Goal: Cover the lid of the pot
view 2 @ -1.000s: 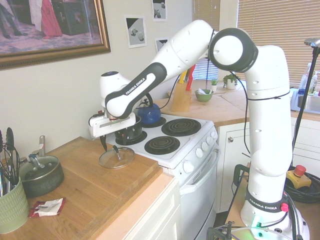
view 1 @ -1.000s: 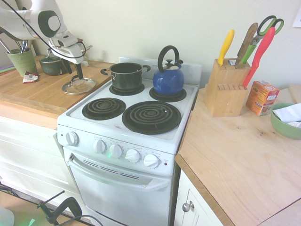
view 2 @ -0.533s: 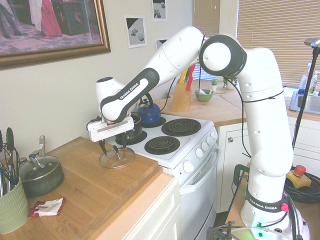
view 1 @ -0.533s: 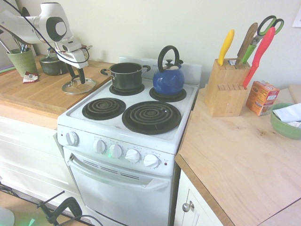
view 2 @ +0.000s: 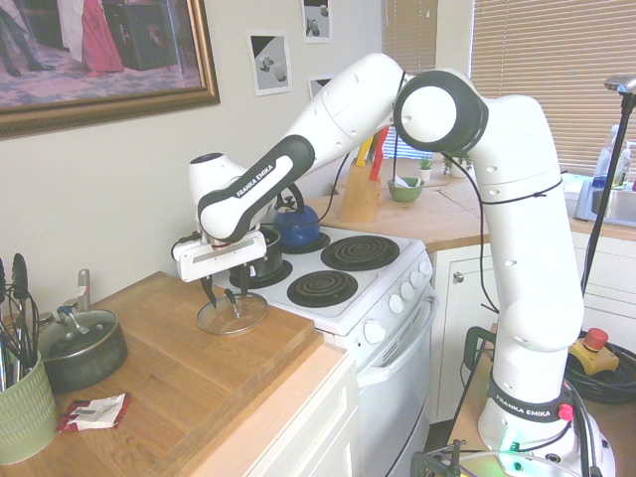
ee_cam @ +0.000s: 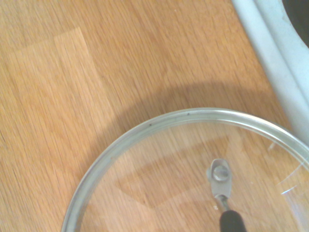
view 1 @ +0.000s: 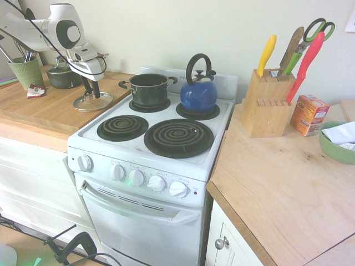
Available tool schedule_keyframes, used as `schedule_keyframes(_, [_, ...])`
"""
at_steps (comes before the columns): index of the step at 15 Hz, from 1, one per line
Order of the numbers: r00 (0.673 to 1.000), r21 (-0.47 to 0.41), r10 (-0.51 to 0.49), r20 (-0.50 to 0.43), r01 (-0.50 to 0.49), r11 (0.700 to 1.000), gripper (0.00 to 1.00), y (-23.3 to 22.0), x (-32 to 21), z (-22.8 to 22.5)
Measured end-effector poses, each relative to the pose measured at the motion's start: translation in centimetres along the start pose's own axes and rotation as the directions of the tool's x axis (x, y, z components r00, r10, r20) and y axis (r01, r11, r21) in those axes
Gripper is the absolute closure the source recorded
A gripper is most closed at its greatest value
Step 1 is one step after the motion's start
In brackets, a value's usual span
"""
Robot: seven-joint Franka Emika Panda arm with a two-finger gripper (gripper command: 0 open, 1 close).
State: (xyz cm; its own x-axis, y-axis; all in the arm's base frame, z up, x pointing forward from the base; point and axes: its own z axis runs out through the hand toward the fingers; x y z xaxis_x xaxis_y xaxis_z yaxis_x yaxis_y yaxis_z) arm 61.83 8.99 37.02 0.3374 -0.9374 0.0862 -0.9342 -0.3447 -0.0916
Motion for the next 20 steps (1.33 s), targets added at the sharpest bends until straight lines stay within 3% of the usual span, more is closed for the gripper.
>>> schedule_keyframes(16, [1.000, 0.005, 0.018, -0.005, -0.018, 1.000, 1.00, -0.2, 0.4, -0.3])
schedule_keyframes(20, [0.999, 0.038, 0.032, -0.016, -0.031, 0.999, 1.00, -1.0, 1.4, -2.8])
